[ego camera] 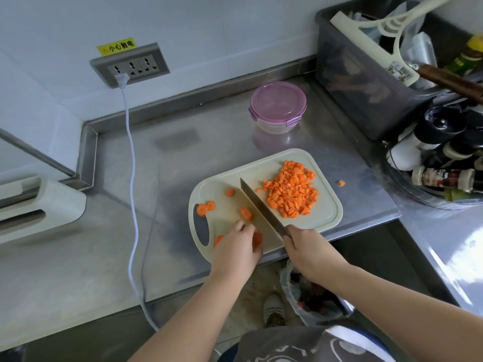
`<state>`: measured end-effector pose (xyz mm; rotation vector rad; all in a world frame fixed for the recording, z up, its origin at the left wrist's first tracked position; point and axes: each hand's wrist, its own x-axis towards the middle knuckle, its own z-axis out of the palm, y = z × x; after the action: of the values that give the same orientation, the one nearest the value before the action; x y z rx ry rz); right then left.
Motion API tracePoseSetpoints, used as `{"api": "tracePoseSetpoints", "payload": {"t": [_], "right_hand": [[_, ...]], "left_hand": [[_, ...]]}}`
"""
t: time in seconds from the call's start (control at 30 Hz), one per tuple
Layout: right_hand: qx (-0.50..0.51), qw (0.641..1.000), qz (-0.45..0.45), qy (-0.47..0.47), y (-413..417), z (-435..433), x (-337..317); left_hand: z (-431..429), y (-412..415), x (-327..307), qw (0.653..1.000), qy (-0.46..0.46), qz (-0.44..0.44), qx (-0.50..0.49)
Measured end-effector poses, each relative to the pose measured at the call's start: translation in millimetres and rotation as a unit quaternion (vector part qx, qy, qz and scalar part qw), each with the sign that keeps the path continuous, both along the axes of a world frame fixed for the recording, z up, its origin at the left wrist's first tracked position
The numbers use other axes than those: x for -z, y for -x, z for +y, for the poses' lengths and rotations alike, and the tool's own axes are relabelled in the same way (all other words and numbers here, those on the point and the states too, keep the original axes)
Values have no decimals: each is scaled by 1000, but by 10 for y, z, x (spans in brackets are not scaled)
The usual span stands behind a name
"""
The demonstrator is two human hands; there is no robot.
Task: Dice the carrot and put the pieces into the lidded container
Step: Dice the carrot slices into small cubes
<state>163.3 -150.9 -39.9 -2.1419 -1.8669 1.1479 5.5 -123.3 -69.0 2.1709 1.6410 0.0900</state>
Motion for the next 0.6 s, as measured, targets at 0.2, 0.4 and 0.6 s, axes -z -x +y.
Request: {"api": "tracePoseSetpoints", "payload": {"t": [0.2,0.4,0.6], "right_hand": [[40,999,-22,3,-168,94,-26],[39,999,-11,2,-160,81,-35],[45,999,-6,-11,-140,60,-6]], "left_hand": [[185,-209,-29,995,-58,60,58],[464,-328,-63,991,-86,93,31],[557,-273,-6,997,-55,55,-5]]}}
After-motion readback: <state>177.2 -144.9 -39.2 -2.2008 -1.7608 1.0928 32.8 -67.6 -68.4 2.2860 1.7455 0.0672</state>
